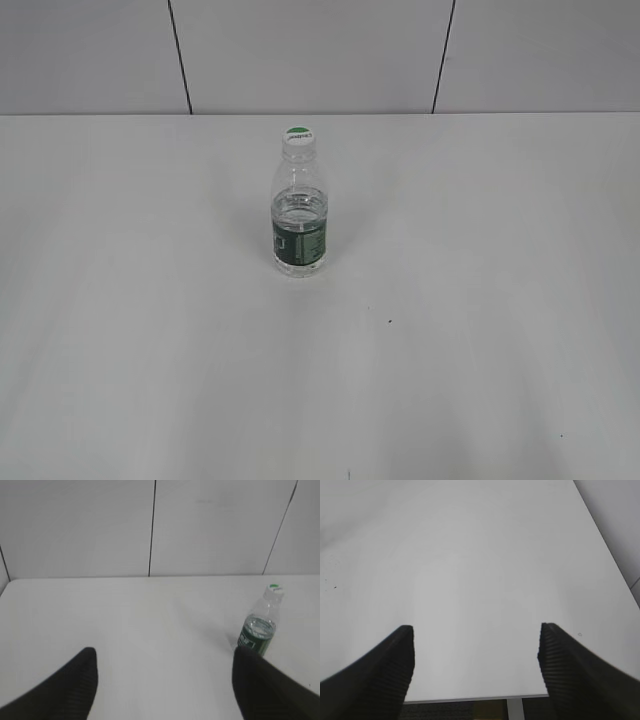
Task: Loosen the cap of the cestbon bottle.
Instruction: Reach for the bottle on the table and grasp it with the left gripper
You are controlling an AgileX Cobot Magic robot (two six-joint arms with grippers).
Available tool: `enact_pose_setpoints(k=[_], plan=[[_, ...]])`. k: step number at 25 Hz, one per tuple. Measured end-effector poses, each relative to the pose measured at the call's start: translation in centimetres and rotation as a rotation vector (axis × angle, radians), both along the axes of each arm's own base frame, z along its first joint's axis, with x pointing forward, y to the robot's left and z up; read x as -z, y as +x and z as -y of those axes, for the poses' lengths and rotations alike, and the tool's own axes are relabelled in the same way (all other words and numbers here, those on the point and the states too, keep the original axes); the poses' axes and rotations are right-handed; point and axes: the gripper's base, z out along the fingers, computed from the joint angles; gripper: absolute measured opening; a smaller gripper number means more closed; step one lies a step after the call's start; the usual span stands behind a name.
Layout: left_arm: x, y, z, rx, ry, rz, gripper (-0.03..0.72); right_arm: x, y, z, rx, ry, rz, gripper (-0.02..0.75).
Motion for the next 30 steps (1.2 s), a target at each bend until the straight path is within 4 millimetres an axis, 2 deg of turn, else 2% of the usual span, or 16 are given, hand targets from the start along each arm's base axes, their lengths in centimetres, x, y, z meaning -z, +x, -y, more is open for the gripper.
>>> enact_pose_setpoints(k=[3,8,16,19,20,26,30], plan=[[-1.1,1.6,0.1,-0.005,-0.005,0.025,0.506,0.0,0.0,0.0,0.0,0.0,0.0,0.588],[-3.0,5.4,0.2,-0.012,0.03,0.093,0.506,0.0,0.0,0.0,0.0,0.0,0.0,0.588],[-5.8,13.3,0.5,-0.015,0.12,0.104,0.506,0.0,0.0,0.0,0.0,0.0,0.001,0.588],[-6.2,16.2,0.6,-0.02,0.132,0.1,0.506,0.0,0.0,0.0,0.0,0.0,0.001,0.588],[-5.9,17.7,0.7,-0.022,0.139,0.096,0.506,0.0,0.0,0.0,0.0,0.0,0.001,0.588],[-4.8,22.3,1.9,0.019,0.219,0.194,0.506,0.0,0.0,0.0,0.0,0.0,0.001,0.588],[-2.3,25.9,3.3,0.069,0.242,0.203,0.506,0.0,0.0,0.0,0.0,0.0,0.001,0.588]])
